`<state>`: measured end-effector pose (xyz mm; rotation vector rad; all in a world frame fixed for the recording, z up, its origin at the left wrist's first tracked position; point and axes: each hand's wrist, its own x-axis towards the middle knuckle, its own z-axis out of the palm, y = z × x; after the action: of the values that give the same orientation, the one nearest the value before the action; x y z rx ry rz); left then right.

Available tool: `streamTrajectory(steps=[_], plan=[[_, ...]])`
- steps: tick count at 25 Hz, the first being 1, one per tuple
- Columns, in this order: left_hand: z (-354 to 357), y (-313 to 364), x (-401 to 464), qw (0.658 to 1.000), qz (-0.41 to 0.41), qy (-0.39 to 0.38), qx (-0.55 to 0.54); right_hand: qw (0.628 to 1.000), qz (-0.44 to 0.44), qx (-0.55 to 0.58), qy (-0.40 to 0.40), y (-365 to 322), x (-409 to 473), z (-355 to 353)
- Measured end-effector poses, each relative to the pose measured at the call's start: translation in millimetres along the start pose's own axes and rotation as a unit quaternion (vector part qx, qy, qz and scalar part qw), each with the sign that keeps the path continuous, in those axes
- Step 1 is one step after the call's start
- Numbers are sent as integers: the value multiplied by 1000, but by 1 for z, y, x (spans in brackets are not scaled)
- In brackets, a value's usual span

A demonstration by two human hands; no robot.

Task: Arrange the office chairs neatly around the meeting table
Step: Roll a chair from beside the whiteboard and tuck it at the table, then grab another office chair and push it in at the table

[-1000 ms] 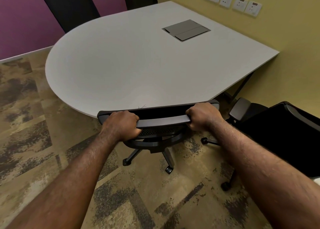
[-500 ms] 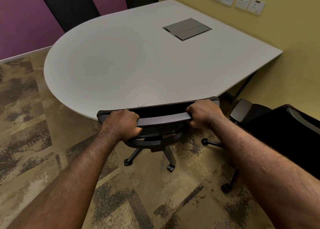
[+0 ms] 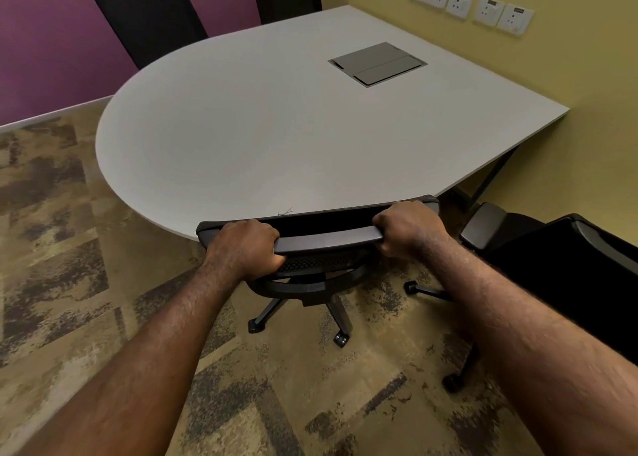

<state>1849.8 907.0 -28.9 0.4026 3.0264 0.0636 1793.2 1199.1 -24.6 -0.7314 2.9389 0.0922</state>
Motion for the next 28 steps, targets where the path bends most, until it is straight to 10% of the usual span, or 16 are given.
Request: streamTrajectory(steps=[28], plan=[[-67, 127, 59, 957, 137, 236, -93, 959, 92, 23, 269, 90, -118, -51]])
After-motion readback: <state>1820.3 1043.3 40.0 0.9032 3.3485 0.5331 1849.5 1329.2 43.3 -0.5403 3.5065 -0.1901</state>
